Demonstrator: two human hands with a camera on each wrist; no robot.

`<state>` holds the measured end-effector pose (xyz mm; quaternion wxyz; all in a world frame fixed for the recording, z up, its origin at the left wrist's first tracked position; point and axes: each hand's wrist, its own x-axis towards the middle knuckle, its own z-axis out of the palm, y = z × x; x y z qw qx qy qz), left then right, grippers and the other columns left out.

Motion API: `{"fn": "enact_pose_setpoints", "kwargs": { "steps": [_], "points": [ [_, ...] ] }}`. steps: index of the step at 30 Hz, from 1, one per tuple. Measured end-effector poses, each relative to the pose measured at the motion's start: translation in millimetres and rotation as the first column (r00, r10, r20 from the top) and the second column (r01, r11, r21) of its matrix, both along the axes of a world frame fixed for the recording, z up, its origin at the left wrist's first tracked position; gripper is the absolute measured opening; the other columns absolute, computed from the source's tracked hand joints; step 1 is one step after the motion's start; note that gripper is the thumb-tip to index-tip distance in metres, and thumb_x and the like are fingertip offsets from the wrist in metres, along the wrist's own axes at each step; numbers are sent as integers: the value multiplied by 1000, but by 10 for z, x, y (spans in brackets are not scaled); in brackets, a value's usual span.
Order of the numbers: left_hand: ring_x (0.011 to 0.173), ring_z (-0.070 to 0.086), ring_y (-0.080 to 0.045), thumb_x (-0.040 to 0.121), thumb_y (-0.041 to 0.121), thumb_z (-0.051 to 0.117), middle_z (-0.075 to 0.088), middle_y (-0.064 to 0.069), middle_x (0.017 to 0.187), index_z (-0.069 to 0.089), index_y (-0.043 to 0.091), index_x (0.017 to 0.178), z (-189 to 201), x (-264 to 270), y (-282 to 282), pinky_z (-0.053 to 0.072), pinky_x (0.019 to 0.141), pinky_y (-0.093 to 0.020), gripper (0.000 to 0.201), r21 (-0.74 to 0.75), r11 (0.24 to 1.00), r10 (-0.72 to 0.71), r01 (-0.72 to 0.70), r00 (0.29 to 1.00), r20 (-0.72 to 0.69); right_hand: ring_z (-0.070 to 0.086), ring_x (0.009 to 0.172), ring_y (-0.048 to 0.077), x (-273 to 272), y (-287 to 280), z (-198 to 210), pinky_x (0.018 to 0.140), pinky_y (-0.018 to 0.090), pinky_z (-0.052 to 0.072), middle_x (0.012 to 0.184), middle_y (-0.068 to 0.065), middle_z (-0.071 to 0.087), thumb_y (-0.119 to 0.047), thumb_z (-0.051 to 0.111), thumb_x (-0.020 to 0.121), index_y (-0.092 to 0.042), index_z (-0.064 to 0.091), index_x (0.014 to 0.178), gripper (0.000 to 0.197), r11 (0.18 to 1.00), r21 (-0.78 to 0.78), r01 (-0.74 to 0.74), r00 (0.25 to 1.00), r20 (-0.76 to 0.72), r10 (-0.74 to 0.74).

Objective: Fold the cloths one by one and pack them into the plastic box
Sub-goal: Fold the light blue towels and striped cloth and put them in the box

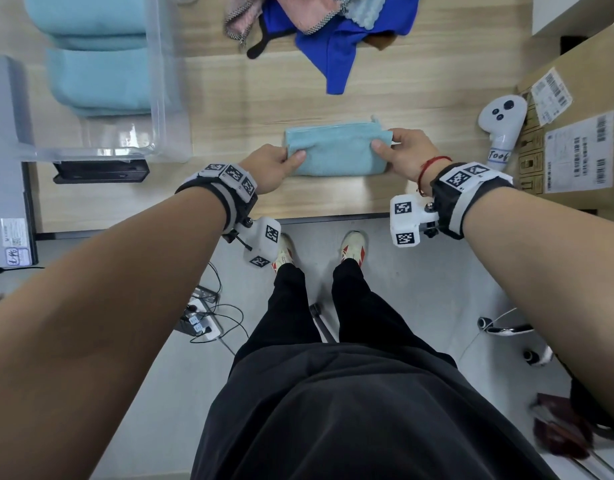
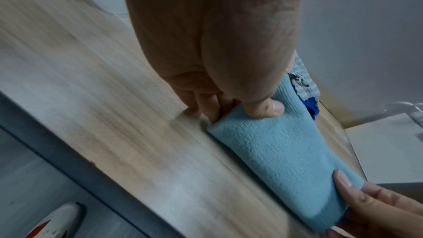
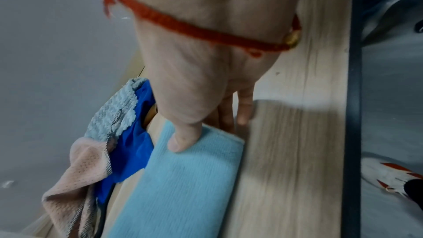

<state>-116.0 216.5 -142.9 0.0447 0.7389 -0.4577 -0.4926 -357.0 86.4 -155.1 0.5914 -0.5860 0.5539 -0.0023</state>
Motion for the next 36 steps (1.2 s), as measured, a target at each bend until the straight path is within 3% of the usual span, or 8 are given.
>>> {"fn": "enact_pose_setpoints", "kwargs": {
  "steps": [4,8,12,21,26,31,34,36],
  "points": [
    [79,53,-22,100,48,39,59,-9,86,62,0,99,-65,53,-42,41,75,-32,53,-34,993,114,-115,993,-28,68,98,28,105,-97,-110,89,51,54,102,4,72,-58,58,78,-40,66,83,21,994,-96,-60,995,-82,52],
    [69,45,-18,99,39,48,48,4,67,53,10,81,-107,81,-67,35,58,-25,34,-63,982,177,-177,984,6,64,98,26,231,-134,-70,90,42,52,101,3,69,-47,54,92,-24,68,99,27,971,-189,-149,977,-183,114],
    [76,52,-22,94,38,56,59,-8,81,65,0,92,-154,103,-92,44,71,-34,39,-59,971,231,-230,973,16,59,90,26,292,-199,-126,78,33,47,98,7,67,-45,52,95,-15,68,105,35,943,-258,-209,948,-292,130],
    [84,66,-30,86,41,63,72,-14,90,70,-2,87,-198,140,-164,53,87,-42,43,14,935,354,-355,934,36,50,69,28,455,-248,-118,58,28,35,58,2,43,-45,54,92,-15,37,59,48,949,-188,-253,858,-496,130],
    [71,51,-18,73,39,65,55,-6,74,55,18,71,-117,111,-230,48,70,-37,24,61,938,337,-340,940,55,53,86,29,465,-183,-78,73,35,43,94,7,57,-41,55,92,-9,49,101,33,920,-267,-286,842,-529,108],
    [70,53,-19,73,33,67,59,-7,72,56,17,74,-98,126,-268,48,70,-35,19,90,935,337,-342,939,74,49,108,33,534,-59,42,82,46,46,121,12,50,-10,50,83,-11,49,120,37,604,-596,-529,819,-545,179],
    [70,56,-19,65,36,65,61,-9,73,57,16,72,-114,123,-266,54,76,-44,23,87,931,351,-355,934,59,40,131,29,653,86,47,103,45,37,142,9,45,-24,45,90,-13,43,137,49,426,-648,-631,773,-481,413],
    [72,56,-21,67,34,66,62,-12,76,55,15,67,-88,112,-266,53,79,-45,21,79,932,349,-353,935,61,20,146,24,701,241,-38,117,49,18,158,5,25,-40,36,97,-15,24,151,61,340,-530,-777,616,-529,584]
  ]
}}
